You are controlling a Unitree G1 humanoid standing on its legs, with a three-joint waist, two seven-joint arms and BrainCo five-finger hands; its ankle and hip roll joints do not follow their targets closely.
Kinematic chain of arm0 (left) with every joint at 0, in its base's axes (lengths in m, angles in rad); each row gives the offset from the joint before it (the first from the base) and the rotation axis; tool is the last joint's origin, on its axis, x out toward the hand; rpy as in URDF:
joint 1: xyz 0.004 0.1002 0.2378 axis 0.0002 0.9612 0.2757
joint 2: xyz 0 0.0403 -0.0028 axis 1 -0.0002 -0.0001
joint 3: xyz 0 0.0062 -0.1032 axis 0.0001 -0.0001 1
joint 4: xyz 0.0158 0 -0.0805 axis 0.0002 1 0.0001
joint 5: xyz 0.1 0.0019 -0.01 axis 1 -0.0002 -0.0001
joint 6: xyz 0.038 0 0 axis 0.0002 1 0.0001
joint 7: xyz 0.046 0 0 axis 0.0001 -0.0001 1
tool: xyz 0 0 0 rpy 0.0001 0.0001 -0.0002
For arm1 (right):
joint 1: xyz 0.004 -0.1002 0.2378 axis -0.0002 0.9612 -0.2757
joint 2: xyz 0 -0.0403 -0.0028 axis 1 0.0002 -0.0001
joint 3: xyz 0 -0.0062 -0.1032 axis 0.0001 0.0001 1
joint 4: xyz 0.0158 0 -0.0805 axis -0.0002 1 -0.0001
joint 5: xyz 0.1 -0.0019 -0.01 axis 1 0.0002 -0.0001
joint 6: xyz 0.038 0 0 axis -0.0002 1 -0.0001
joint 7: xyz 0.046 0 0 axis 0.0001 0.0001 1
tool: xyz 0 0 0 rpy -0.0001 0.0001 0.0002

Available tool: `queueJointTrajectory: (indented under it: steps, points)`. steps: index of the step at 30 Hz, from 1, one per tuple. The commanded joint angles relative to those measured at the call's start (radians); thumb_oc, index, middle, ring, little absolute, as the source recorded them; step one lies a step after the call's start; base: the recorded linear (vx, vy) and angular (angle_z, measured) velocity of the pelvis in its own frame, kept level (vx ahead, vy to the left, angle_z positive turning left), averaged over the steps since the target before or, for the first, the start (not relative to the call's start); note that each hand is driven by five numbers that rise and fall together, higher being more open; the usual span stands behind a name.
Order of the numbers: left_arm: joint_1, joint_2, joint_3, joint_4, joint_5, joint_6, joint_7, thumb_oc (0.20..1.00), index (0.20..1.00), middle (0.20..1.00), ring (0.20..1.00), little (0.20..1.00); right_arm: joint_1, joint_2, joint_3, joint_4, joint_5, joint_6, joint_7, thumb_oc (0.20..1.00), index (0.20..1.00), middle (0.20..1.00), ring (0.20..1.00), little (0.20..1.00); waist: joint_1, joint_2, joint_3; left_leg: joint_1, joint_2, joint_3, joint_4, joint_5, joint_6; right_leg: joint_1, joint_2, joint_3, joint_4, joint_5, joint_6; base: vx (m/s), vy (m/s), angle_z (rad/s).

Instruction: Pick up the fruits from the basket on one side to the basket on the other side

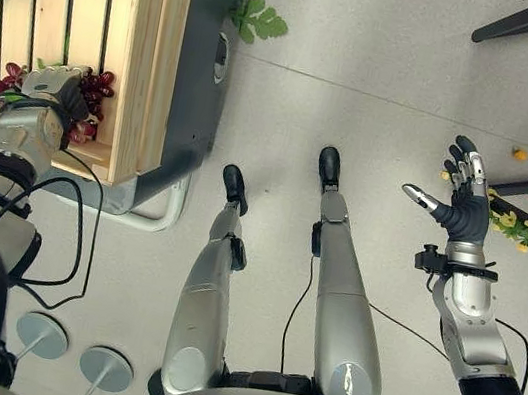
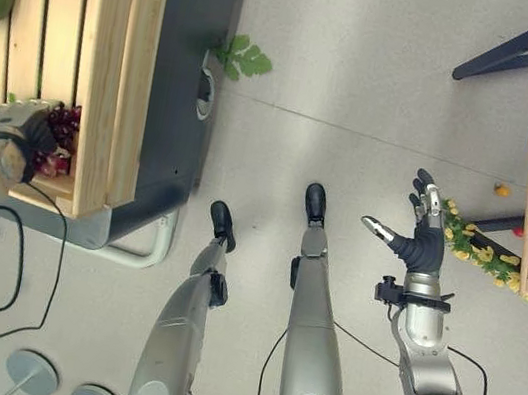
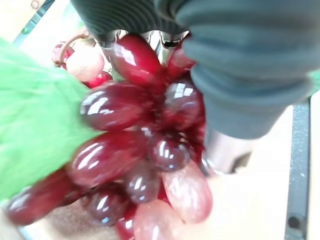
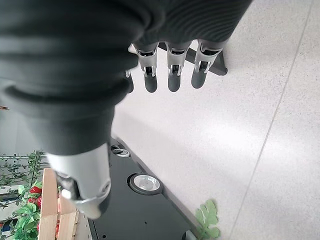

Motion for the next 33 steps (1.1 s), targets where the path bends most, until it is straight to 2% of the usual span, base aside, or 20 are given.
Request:
queueJointTrajectory:
  steps: [1, 2, 5, 12, 24, 30, 33]
  points:
    - [0.043, 0.144, 0.056, 0.15, 0.023, 0.125, 0.001, 0.2, 0.2, 0.2, 0.2, 0.2, 0.003, 0.008, -0.011, -0.087, 0.022, -0.049, 0.004, 1.0, 1.0, 1.0, 1.0, 1.0, 0.026, -0.04, -0.009, -0.073, -0.021, -0.038, 0.171, -0.097, 0.04, 0.05, -0.027, 0.005, 0.03, -0.089, 0.105, 0.0, 0.0, 0.0]
    - [0.008, 0.112, 0.024, 0.164, 0.043, 0.136, 0.018, 0.2, 0.2, 0.2, 0.2, 0.2, -0.017, 0.007, 0.009, -0.084, 0.021, -0.046, 0.0, 1.0, 1.0, 1.0, 1.0, 1.0, 0.021, -0.048, -0.009, -0.074, -0.021, -0.039, 0.169, -0.095, 0.039, 0.049, -0.026, 0.002, 0.032, -0.091, 0.106, 0.0, 0.0, 0.0]
    - [0.044, 0.085, 0.059, 0.196, 0.023, 0.137, 0.011, 0.2, 0.2, 0.2, 0.2, 0.2, -0.02, 0.005, 0.01, -0.099, 0.018, -0.039, -0.001, 1.0, 1.0, 1.0, 1.0, 1.0, 0.019, -0.058, -0.009, -0.074, -0.021, -0.04, 0.17, -0.096, 0.039, 0.051, -0.025, 0.004, 0.032, -0.09, 0.107, 0.0, 0.004, 0.02]
    - [0.081, 0.083, 0.089, 0.202, 0.001, 0.134, -0.006, 0.2, 0.2, 0.2, 0.2, 0.2, -0.011, -0.001, 0.0, -0.112, 0.011, -0.032, 0.007, 1.0, 1.0, 1.0, 1.0, 1.0, 0.018, -0.058, -0.009, -0.076, -0.022, -0.04, 0.174, -0.099, 0.042, 0.049, -0.026, 0.004, 0.032, -0.086, 0.105, 0.0, 0.0, 0.0]
    - [0.042, 0.056, 0.066, 0.155, -0.016, 0.125, 0.015, 0.2, 0.2, 0.2, 0.2, 0.2, -0.021, 0.0, -0.002, -0.102, 0.01, -0.033, 0.008, 1.0, 1.0, 1.0, 1.0, 1.0, 0.02, -0.056, -0.009, -0.069, -0.024, -0.044, 0.176, -0.099, 0.042, 0.059, -0.025, 0.007, 0.028, -0.08, 0.105, 0.0, 0.0, 0.0]
    - [0.01, -0.01, 0.104, 0.088, -0.099, 0.1, 0.1, 0.2, 0.2, 0.2, 0.2, 0.2, -0.031, 0.004, 0.019, -0.065, -0.02, -0.027, -0.002, 1.0, 1.0, 1.0, 1.0, 1.0, 0.022, -0.053, -0.009, 0.035, -0.03, -0.043, 0.139, -0.094, 0.04, 0.151, -0.033, -0.002, 0.019, -0.085, 0.107, 0.0, 0.001, 0.02]
    - [0.017, -0.014, 0.121, 0.048, -0.105, 0.083, 0.136, 0.2, 0.2, 0.2, 0.2, 0.2, -0.028, 0.007, 0.032, -0.043, -0.031, -0.026, 0.011, 1.0, 1.0, 1.0, 1.0, 1.0, 0.026, -0.059, -0.009, 0.122, -0.032, -0.044, 0.112, -0.094, 0.039, 0.234, -0.044, -0.009, 0.01, -0.088, 0.109, 0.02, -0.018, 0.08]
